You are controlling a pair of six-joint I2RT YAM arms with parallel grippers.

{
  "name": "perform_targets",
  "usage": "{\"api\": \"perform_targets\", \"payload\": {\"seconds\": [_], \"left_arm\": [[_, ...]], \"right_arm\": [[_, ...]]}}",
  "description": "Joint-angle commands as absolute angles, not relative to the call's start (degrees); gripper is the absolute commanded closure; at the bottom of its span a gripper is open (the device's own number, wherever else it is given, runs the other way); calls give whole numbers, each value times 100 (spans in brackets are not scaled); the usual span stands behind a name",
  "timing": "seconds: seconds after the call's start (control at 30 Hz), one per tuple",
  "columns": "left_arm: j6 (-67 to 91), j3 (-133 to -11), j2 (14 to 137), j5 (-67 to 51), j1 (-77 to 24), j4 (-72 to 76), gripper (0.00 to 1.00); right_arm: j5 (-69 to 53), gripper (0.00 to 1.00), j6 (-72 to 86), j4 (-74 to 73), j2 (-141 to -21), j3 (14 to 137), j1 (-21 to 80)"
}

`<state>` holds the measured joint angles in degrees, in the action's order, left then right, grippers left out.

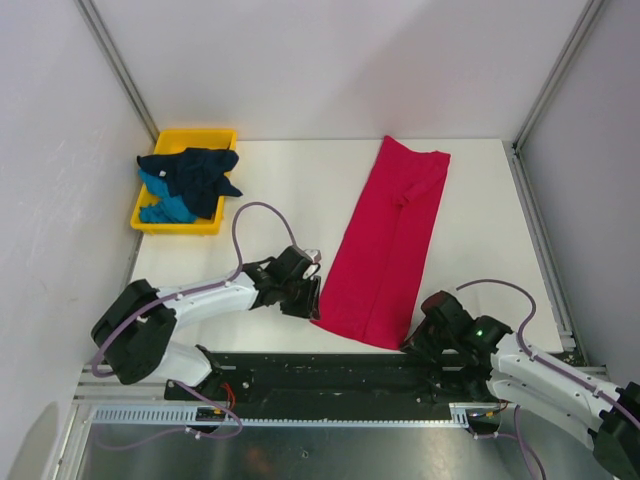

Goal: Fold and stack the t-shirts
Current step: Grab the bottom of the folded rectangular tshirt with both arms

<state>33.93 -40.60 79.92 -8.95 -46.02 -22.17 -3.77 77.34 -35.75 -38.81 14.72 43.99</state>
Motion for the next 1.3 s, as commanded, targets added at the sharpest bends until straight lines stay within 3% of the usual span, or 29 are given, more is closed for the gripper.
{"api": "perform_targets", "payload": {"seconds": [0.0, 0.43, 0.53, 0.73, 0.83, 1.07, 1.27], "left_arm": [[3215, -4217, 8120, -880, -4561, -2159, 56], [3208, -4373, 8672, -1143, -4558, -1939, 61], [3227, -4339, 8711, -1197, -4561, -1908, 66], [3319, -4209, 8662, -1355, -4661, -1884, 89], [3441, -4080, 8494, -1469, -4874, -1887, 95], [3910, -3828, 7862, -1596, -5330, -1892, 100], [4079, -4343, 7712, -1418, -5317, -1919, 100]], "right_arm": [[-115, 100, 7629, -3756, -3817, 1661, 4348], [-102, 100, 7519, -3904, -3773, 1753, 4331], [-80, 100, 7482, -3943, -3777, 1797, 4325], [-8, 100, 7374, -4157, -3749, 1980, 4326], [-1, 100, 7343, -4407, -3625, 2110, 4386], [0, 100, 7614, -5032, -3017, 2373, 4852], [774, 100, 7226, -5472, -3336, 3273, 4884]]}}
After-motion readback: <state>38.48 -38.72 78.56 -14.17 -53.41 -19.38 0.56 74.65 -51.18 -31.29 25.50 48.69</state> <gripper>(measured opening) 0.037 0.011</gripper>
